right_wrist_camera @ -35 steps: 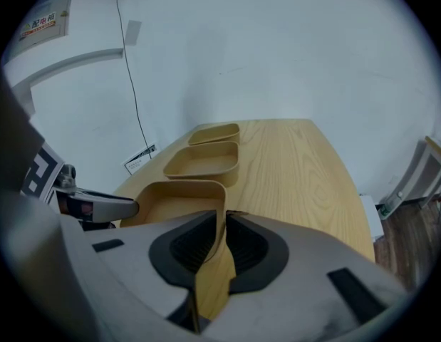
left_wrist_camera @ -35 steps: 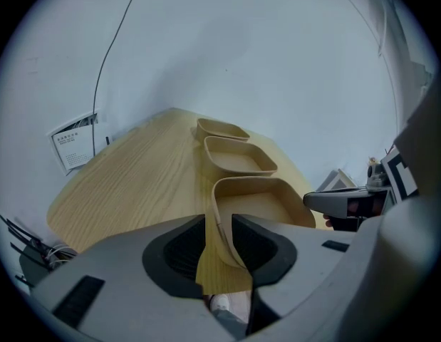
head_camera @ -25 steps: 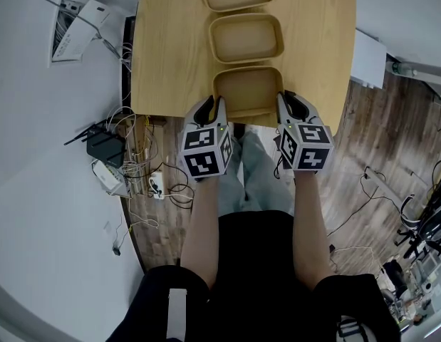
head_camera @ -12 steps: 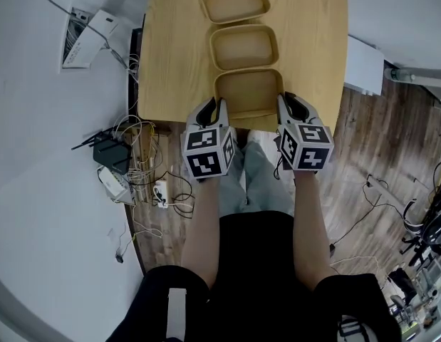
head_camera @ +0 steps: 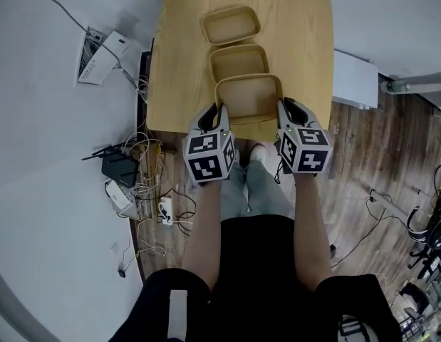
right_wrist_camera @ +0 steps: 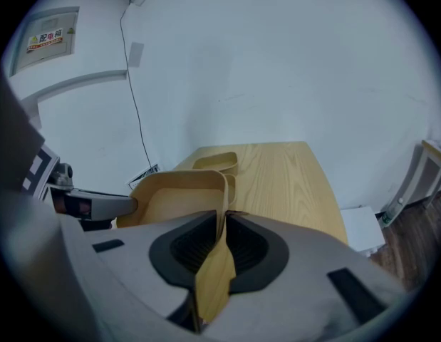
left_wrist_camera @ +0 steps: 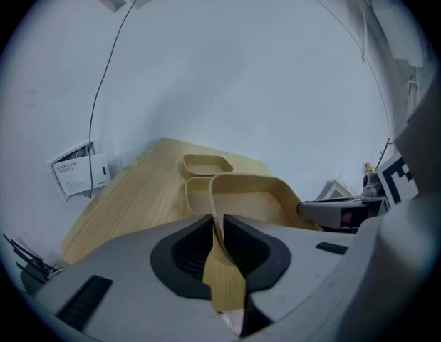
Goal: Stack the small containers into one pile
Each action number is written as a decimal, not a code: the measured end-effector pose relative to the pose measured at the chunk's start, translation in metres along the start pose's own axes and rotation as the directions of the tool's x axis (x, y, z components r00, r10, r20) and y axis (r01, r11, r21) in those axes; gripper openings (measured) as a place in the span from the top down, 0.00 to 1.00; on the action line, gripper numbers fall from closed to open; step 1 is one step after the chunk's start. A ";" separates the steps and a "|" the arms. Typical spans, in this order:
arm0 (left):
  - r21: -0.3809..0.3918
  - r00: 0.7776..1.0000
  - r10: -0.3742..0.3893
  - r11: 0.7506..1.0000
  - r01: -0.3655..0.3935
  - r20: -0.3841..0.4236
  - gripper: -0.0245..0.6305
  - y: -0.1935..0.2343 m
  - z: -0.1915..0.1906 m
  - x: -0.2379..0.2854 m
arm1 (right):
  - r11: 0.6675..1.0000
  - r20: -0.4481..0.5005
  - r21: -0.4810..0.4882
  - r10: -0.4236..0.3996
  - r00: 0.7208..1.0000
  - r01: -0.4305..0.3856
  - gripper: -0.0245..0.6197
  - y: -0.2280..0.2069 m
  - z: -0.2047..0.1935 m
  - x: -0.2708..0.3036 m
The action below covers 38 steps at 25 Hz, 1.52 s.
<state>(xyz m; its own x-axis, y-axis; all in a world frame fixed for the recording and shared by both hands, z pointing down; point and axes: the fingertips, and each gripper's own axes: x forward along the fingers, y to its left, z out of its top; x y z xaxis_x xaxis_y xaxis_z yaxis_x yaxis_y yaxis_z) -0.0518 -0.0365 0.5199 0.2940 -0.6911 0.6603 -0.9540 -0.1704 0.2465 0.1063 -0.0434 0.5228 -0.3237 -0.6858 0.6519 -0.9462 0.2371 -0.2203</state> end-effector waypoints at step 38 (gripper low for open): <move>0.025 0.984 0.062 0.997 -0.067 0.166 0.88 -0.028 0.072 -0.034 | 0.991 0.129 -0.087 0.111 0.985 -0.101 0.89 -0.002 0.076 -0.027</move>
<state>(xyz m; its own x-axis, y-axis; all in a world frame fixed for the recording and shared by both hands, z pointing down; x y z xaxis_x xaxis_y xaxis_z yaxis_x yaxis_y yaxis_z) -0.0394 -0.0590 0.4399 0.2206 -0.8075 0.5470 -0.9728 -0.1411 0.1840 0.1165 -0.0773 0.4502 -0.4247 -0.7382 0.5241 -0.9049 0.3636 -0.2212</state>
